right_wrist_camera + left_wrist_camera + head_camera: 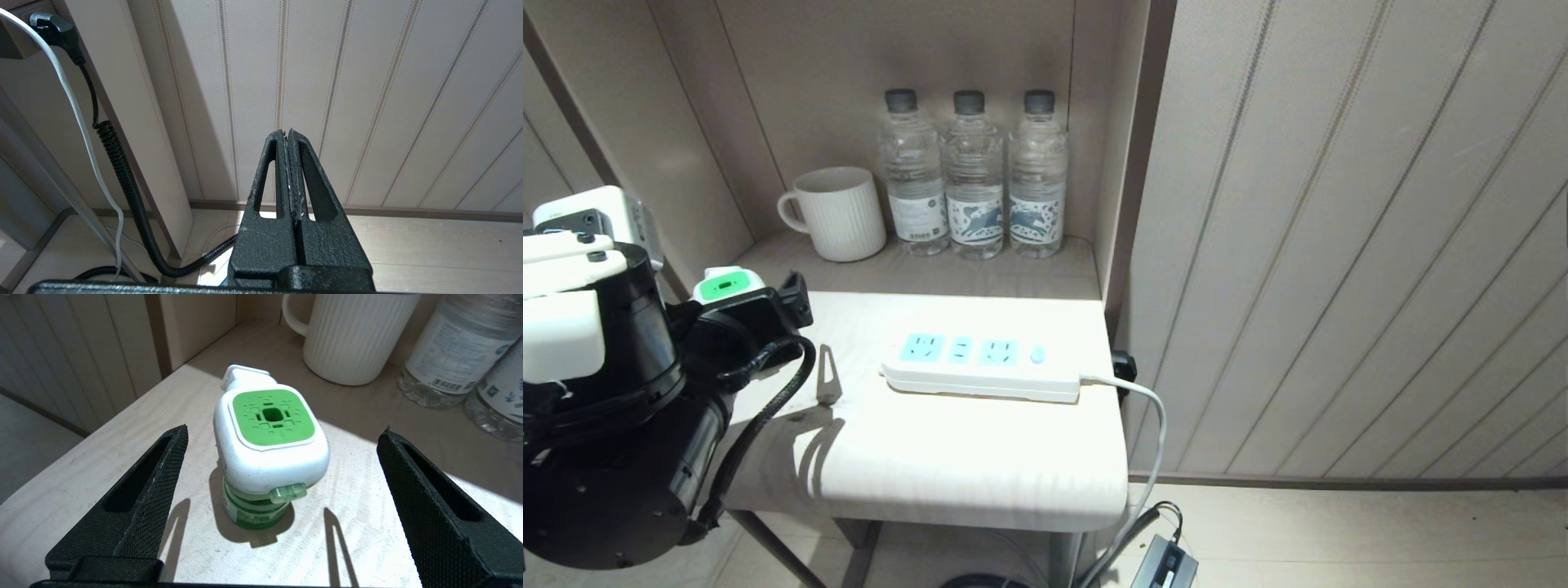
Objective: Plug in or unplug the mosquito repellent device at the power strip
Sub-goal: Pick up the mosquito repellent liquid
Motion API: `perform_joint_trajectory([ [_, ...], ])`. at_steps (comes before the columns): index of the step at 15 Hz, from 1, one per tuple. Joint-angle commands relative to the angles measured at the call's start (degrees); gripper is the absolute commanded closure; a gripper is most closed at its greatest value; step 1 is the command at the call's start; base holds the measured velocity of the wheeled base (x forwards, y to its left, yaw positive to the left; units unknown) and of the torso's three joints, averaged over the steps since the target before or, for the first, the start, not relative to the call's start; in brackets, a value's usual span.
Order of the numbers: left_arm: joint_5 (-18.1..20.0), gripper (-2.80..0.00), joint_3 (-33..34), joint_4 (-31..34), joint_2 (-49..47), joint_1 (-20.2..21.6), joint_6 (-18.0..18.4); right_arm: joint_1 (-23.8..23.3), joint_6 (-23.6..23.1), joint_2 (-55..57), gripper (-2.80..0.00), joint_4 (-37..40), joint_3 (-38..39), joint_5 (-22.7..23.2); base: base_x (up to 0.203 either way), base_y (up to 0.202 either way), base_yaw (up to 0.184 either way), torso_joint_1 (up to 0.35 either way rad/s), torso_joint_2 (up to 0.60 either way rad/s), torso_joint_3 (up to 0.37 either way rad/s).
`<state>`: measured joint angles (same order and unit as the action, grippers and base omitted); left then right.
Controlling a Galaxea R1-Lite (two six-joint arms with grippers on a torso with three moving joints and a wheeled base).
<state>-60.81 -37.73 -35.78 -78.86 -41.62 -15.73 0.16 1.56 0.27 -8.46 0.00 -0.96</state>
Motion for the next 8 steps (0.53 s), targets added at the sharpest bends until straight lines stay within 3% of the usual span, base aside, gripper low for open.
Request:
perform_joint_trajectory([
  [1, -0.3, -2.80, 0.5, -0.3, -0.5, 1.2, -0.1, 0.0, 0.0, 0.0, 0.00, -0.1, 0.0, 0.0, 0.000, 0.000, 0.000, 0.000, 0.00, 0.000],
  [7, -0.2, -2.80, 0.2, -0.3, -1.2, 1.5, -0.1, 0.0, 0.0, 0.0, 0.00, -0.1, 0.0, 0.0, 0.000, 0.000, 0.000, 0.000, 0.00, 0.000],
  [8, -0.2, 0.00, 0.2, -0.3, -1.2, 1.5, -0.1, 0.0, 0.0, 0.0, 0.00, -0.1, 0.0, 0.0, 0.000, 0.000, 0.000, 0.000, 0.00, 0.000],
])
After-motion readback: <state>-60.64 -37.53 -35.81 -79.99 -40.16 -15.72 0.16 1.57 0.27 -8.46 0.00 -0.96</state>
